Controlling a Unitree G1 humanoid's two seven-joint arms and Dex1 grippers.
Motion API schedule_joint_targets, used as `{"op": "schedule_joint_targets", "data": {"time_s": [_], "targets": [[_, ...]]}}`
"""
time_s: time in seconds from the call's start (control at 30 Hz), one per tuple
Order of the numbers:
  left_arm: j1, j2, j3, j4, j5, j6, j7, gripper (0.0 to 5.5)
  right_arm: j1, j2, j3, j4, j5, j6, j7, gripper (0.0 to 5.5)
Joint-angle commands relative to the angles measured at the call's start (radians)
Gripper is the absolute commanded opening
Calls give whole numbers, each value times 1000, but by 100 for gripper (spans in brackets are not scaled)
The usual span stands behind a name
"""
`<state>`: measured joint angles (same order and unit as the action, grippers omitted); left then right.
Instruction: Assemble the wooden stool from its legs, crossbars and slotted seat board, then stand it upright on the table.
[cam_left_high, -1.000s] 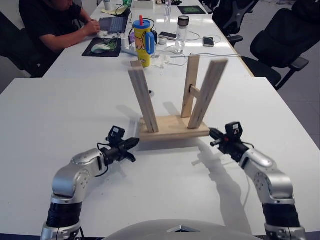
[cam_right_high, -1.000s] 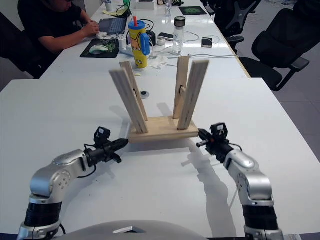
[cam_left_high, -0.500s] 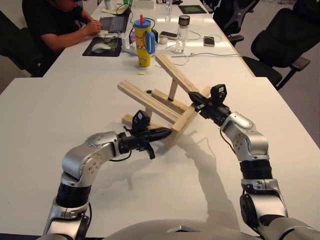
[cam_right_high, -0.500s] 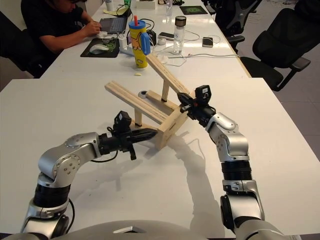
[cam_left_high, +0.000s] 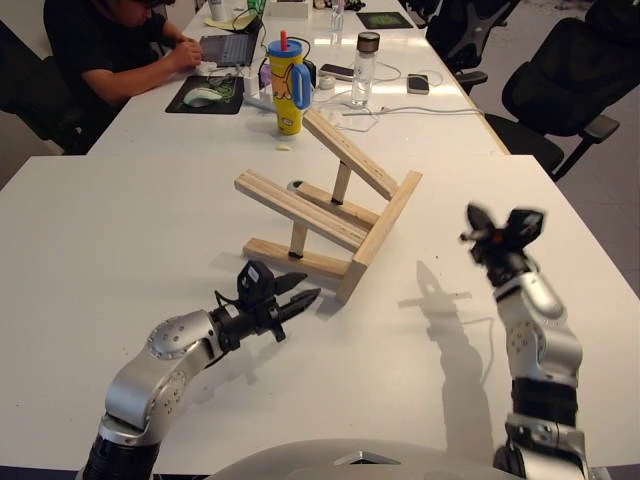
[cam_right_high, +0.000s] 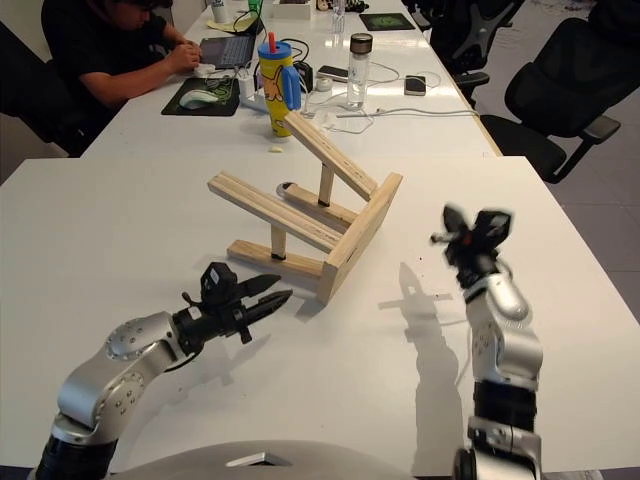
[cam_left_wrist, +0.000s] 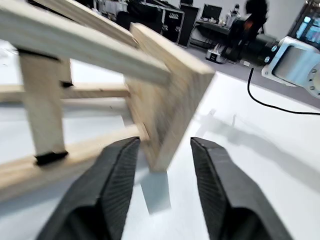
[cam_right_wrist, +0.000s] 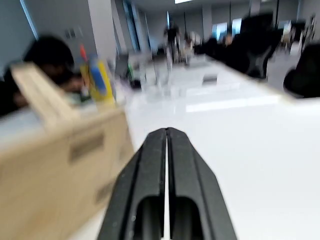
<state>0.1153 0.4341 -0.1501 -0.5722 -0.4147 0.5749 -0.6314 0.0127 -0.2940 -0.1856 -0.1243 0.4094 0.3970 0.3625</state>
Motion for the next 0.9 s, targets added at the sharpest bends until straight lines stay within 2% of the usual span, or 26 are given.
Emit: {"op": "schedule_joint_targets", "data": {"time_s": [0.03, 0.17, 0.3, 0.57, 0.83, 0.9], "targets": [[-44, -15, -28, 26, 57, -42, 40, 267, 20, 7, 198, -67, -4, 110, 91, 0], [-67, -2, -96, 76, 145, -102, 43, 270, -87, 61, 279, -42, -21, 113, 105, 0], [-79, -3, -133, 122, 188, -135, 37, 270, -129, 68, 278, -39, -17, 117, 104, 0], [-101, -28, -64, 222, 259, -259, 110, 270, -60, -10, 250, 28, -41, 105, 144, 0], [-151, -65, -104, 301, 271, -305, 81, 378, -65, 0, 225, 75, -44, 88, 149, 0], [-172, -86, -104, 331, 279, -303, 99, 382, -79, 0, 225, 87, -41, 90, 157, 0]]}}
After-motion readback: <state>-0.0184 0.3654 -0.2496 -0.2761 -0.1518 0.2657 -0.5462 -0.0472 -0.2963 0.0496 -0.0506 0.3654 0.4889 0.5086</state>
